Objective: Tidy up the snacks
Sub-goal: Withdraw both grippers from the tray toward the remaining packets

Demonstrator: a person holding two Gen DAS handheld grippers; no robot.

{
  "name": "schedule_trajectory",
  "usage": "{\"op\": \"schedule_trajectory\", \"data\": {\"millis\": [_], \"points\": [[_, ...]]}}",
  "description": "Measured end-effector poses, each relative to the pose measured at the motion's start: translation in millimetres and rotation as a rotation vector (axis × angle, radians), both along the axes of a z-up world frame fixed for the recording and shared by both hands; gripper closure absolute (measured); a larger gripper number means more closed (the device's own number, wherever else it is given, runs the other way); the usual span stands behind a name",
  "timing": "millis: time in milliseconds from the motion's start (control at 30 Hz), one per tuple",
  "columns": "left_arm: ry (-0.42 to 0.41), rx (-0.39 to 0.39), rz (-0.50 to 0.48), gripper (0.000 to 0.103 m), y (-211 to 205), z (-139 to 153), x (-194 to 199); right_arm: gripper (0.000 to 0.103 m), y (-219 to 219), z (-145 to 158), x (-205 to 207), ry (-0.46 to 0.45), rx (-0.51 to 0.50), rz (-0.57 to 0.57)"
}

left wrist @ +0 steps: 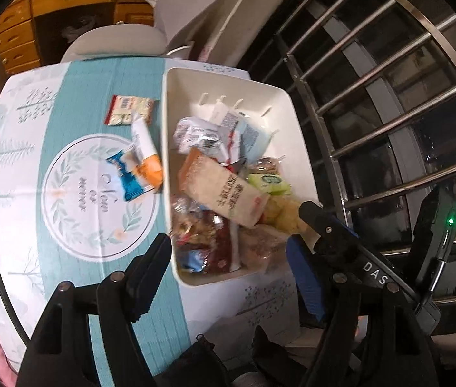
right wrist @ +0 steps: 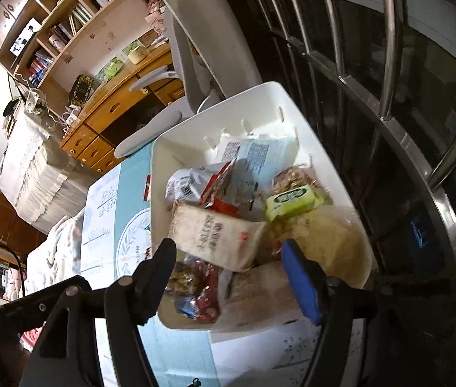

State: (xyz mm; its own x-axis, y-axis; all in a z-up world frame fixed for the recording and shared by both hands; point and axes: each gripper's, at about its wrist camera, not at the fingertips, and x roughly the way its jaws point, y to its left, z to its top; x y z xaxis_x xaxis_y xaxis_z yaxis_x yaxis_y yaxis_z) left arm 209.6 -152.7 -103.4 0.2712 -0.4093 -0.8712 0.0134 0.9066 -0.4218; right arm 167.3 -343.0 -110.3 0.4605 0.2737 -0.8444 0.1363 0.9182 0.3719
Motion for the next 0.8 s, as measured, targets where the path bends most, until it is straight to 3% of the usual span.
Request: {"op": "schedule_trajectory", "data": {"millis": [233,800], "points": [[-0.014,-0.018,0.047,0.030,37,-5,-22,0.033,33,-4,-7,0.030,-0.009,0.030],[0.029,0.018,-0.016,0.027,172,-11,-52,0.033,152,-15,-38,0.076,0.021,-0.078]]}}
